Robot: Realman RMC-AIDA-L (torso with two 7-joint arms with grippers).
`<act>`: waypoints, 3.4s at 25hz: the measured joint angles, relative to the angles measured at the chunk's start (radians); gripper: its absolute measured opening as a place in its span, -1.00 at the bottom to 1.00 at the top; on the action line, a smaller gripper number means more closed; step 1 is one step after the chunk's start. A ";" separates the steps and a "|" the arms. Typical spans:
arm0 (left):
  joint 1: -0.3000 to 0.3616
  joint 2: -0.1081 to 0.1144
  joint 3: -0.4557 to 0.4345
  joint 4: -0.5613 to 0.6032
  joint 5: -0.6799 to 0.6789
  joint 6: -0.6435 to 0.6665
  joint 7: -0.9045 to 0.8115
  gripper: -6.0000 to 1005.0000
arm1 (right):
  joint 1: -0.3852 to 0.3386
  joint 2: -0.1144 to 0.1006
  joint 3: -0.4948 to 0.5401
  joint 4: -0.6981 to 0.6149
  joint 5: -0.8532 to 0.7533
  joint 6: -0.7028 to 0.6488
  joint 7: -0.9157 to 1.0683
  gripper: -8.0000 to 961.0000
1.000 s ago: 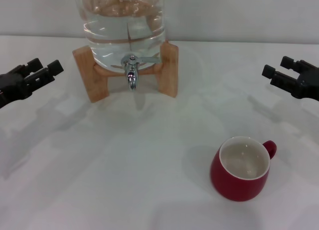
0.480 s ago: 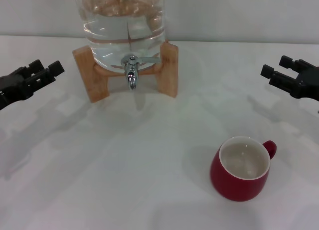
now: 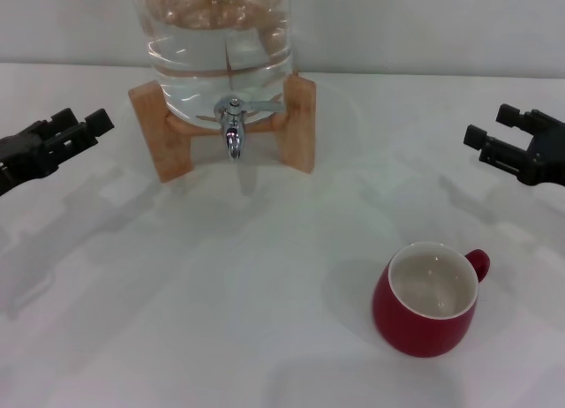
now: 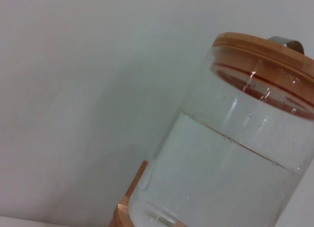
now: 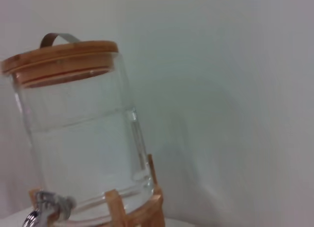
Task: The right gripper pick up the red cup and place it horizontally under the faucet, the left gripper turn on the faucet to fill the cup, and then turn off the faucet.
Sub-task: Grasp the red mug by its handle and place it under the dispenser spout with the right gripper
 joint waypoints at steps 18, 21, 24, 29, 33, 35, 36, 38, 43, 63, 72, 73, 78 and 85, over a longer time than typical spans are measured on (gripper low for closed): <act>0.001 0.004 0.001 0.001 0.008 -0.002 -0.004 0.76 | -0.163 -0.039 0.009 0.071 -0.015 0.135 -0.138 0.51; 0.001 0.005 0.003 0.001 0.008 -0.001 -0.004 0.76 | -0.194 -0.039 0.009 0.072 -0.014 0.142 -0.141 0.51; -0.001 0.005 0.006 0.004 0.008 -0.001 -0.004 0.76 | -0.218 -0.026 0.009 0.066 -0.015 0.144 -0.185 0.51; -0.001 0.005 0.006 0.006 0.008 -0.002 -0.004 0.76 | -0.243 0.007 0.007 0.042 -0.015 0.142 -0.313 0.51; -0.002 0.005 0.006 0.007 0.008 -0.007 -0.009 0.76 | -0.233 0.011 0.002 -0.028 -0.007 0.140 -0.361 0.51; -0.001 0.006 0.006 0.010 0.008 -0.009 -0.016 0.76 | -0.230 0.012 0.001 -0.052 -0.006 0.139 -0.377 0.51; -0.001 0.008 0.006 0.011 0.008 -0.009 -0.018 0.76 | -0.230 0.012 0.001 -0.060 -0.006 0.140 -0.385 0.51; -0.002 0.010 0.008 0.012 0.008 -0.010 -0.021 0.76 | -0.232 0.012 0.000 -0.071 -0.005 0.144 -0.405 0.51; -0.019 0.013 0.010 0.013 0.032 -0.011 -0.037 0.76 | -0.239 0.013 0.001 -0.095 -0.004 0.152 -0.441 0.51; -0.035 0.013 0.003 0.015 0.048 -0.011 -0.049 0.76 | -0.202 0.020 -0.103 -0.172 0.065 0.144 -0.539 0.51; -0.031 0.013 0.002 0.015 0.047 -0.013 -0.049 0.76 | -0.177 0.020 -0.187 -0.172 0.150 0.090 -0.542 0.50; -0.030 0.013 0.003 0.015 0.047 -0.013 -0.049 0.75 | -0.176 0.020 -0.187 -0.172 0.152 0.089 -0.545 0.50; -0.029 0.012 0.003 0.015 0.047 -0.013 -0.049 0.75 | -0.174 0.020 -0.187 -0.172 0.156 0.080 -0.552 0.51; -0.029 0.010 0.003 0.015 0.047 -0.014 -0.053 0.75 | -0.165 0.022 -0.192 -0.172 0.164 0.055 -0.550 0.51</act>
